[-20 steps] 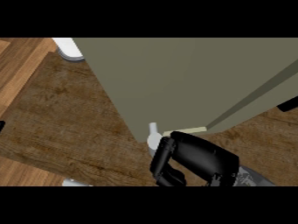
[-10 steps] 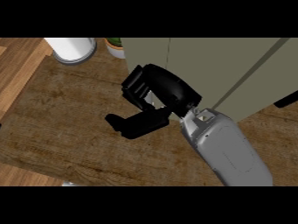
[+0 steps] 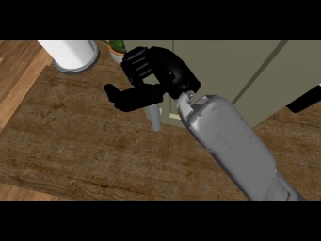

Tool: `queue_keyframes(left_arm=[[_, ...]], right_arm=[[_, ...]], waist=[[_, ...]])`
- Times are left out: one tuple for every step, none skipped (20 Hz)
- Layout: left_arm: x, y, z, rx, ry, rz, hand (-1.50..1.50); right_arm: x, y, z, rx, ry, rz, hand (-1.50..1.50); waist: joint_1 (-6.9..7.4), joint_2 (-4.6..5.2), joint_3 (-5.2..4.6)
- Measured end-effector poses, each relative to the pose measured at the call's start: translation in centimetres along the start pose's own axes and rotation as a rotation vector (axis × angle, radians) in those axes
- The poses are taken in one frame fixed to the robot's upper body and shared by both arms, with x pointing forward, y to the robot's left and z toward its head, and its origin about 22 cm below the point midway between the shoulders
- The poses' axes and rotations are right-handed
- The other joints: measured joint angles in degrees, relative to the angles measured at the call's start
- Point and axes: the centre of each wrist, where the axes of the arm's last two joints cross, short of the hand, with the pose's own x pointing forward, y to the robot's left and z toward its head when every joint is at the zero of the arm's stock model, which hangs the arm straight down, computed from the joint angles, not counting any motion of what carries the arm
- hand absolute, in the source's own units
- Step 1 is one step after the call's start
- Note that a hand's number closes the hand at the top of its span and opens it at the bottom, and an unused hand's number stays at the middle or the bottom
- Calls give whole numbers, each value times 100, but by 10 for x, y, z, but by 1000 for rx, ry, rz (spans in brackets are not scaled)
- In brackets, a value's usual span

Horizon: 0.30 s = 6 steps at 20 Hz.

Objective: Pick up the bottled water, place it into the cabinet and close the cabinet

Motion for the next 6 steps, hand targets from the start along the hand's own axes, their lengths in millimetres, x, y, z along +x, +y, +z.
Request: queue_keyframes(left_arm=[[0, 1, 0, 1, -3, 0, -150], [0, 2, 1, 3, -2, 0, -150], [0, 2, 2, 5, -2, 0, -150], [0, 2, 3, 9, -4, 0, -150], [0, 2, 4, 7, -2, 3, -150], [1, 2, 3, 5, -1, 6, -150]], right_arm=[[0, 1, -2, -6, -1, -12, -150], [-1, 1, -3, -11, 3, -31, -150], [-1, 3, -3, -16, 6, -45, -150], [-1, 4, -4, -14, 6, -58, -150], [-2, 5, -5, -19, 6, -68, -150], [-2, 6, -5, -19, 7, -78, -150]], waist=[[-18, -8, -5], [-25, -19, -7], [-32, -30, -6], [-50, -36, -7], [-55, -46, -6], [-62, -49, -1]])
